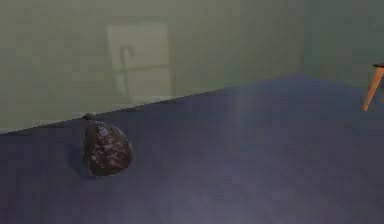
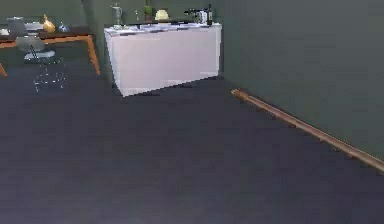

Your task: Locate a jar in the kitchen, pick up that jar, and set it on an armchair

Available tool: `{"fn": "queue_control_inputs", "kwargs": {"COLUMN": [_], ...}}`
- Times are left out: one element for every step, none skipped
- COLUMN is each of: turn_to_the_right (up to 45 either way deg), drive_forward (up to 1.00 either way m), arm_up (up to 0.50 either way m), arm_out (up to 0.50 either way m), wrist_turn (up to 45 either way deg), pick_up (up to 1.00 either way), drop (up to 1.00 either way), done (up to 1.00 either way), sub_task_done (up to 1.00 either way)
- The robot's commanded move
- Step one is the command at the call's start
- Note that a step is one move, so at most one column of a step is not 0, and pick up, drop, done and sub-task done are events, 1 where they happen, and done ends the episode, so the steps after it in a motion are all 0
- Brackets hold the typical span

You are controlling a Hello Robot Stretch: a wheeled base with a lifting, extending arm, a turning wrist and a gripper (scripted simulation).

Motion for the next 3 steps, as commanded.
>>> {"fn": "queue_control_inputs", "kwargs": {"turn_to_the_right": [45.0,15.0,0.0], "drive_forward": [0.00,0.00,1.00], "arm_up": [0.00,0.00,0.00], "arm_out": [0.00,0.00,0.00], "wrist_turn": [0.0,0.0,0.0], "pick_up": [0.00,0.00,0.00], "drop": [0.00,0.00,0.00], "done": [0.00,0.00,0.00], "sub_task_done": [0.00,0.00,0.00]}}
